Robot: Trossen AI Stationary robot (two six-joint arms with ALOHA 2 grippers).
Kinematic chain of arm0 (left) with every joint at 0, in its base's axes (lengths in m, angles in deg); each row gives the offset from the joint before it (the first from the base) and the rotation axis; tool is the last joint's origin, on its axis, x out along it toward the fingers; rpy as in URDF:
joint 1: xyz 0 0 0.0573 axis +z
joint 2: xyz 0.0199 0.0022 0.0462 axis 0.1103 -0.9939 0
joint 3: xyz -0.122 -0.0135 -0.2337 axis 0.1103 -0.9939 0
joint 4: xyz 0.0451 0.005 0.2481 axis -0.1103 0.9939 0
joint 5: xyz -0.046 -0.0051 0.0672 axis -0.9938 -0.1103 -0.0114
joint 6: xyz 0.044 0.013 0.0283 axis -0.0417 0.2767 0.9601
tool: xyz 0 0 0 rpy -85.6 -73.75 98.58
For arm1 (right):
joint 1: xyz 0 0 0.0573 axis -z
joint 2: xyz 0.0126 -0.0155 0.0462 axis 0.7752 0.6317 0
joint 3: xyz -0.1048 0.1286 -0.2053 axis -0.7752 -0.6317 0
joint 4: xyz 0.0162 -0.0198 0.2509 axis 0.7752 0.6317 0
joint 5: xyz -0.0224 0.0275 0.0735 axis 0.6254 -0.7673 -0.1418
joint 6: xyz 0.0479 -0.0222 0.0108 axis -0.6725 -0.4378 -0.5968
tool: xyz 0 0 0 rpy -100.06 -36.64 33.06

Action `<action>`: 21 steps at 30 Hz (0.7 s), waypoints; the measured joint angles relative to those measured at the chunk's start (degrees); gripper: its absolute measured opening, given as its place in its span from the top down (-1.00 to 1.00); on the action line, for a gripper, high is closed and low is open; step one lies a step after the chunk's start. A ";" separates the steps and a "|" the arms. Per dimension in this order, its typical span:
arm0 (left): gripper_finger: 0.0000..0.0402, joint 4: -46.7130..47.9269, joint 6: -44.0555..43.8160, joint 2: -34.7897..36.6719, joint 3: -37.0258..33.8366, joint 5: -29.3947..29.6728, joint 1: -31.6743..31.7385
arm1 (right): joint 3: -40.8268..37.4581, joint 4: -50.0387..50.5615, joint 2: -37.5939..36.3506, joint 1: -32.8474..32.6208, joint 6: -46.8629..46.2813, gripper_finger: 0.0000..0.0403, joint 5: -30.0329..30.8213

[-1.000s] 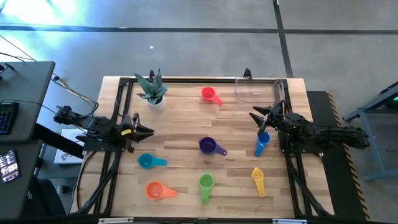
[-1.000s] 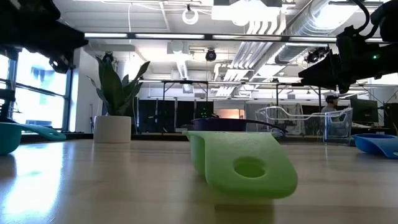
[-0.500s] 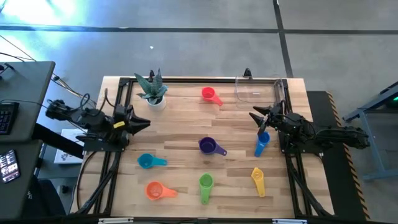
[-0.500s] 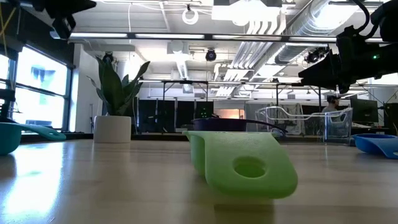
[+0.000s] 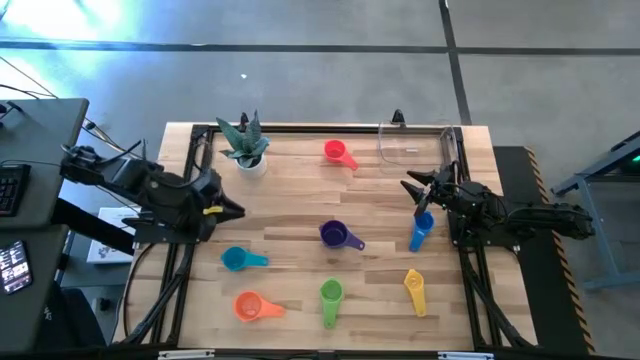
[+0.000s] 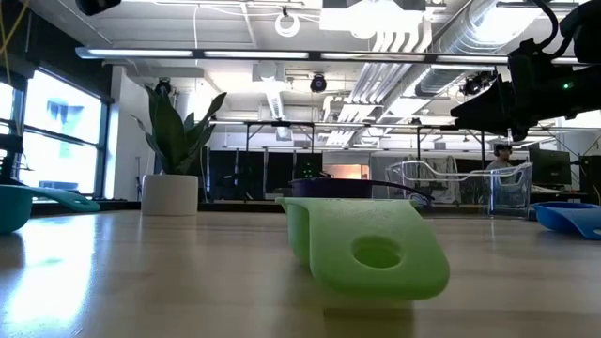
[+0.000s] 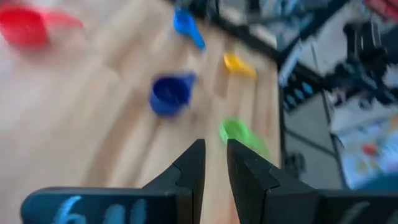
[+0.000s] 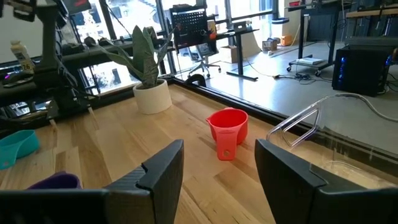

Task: Nest measuring cups in basket
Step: Stack the orange measuring cup on top of the violet measuring cup

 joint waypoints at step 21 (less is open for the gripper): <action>0.71 4.49 -14.49 -15.24 2.49 -8.55 -8.70 | 0.00 -1.29 0.01 0.02 -11.27 0.06 -4.04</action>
